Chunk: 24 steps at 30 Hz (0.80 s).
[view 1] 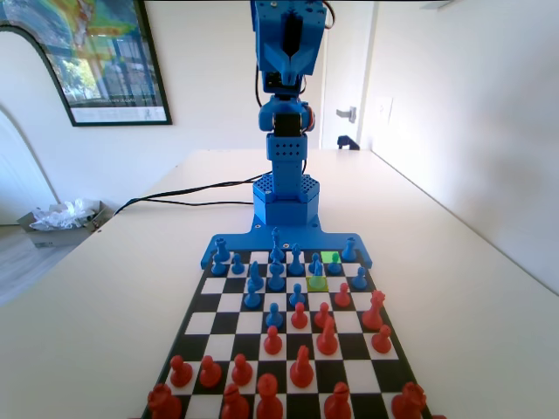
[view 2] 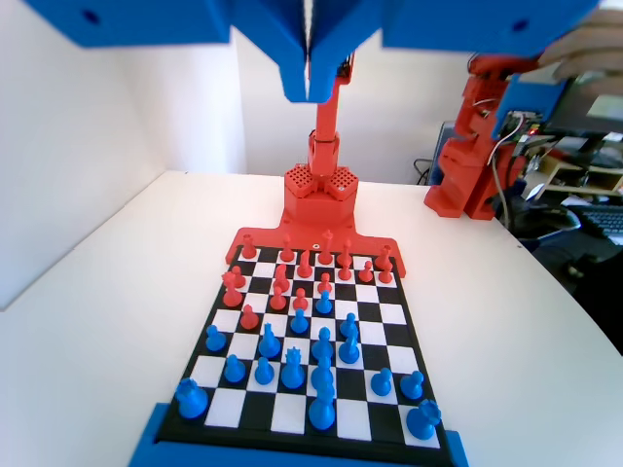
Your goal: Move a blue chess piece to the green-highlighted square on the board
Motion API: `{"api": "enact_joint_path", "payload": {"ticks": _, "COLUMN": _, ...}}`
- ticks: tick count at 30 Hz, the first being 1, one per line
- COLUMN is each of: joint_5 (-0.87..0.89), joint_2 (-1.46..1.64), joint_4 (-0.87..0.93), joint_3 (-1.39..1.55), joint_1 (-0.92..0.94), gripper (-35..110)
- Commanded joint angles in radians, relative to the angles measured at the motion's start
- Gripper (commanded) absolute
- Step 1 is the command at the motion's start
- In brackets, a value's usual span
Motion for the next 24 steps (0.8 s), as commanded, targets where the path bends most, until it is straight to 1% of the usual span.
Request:
{"api": "enact_joint_path", "payload": {"ticks": 1, "joint_5": 0.014, "joint_2": -0.123, "joint_4": 0.031, "joint_3": -0.152, "joint_1": -0.029, "gripper": 1}}
{"api": "enact_joint_path", "payload": {"ticks": 6, "joint_5": 0.038, "joint_2": -0.325, "joint_4": 0.037, "joint_3": -0.215, "joint_1": -0.029, "gripper": 3}}
{"api": "enact_joint_path", "payload": {"ticks": 17, "joint_5": 0.029, "joint_2": -0.739, "joint_4": -0.051, "joint_3": -0.256, "joint_1": -0.046, "gripper": 4}}
{"api": "enact_joint_path", "payload": {"ticks": 24, "joint_5": 0.017, "joint_2": -0.879, "joint_4": -0.206, "joint_3": -0.179, "joint_1": -0.074, "gripper": 5}}
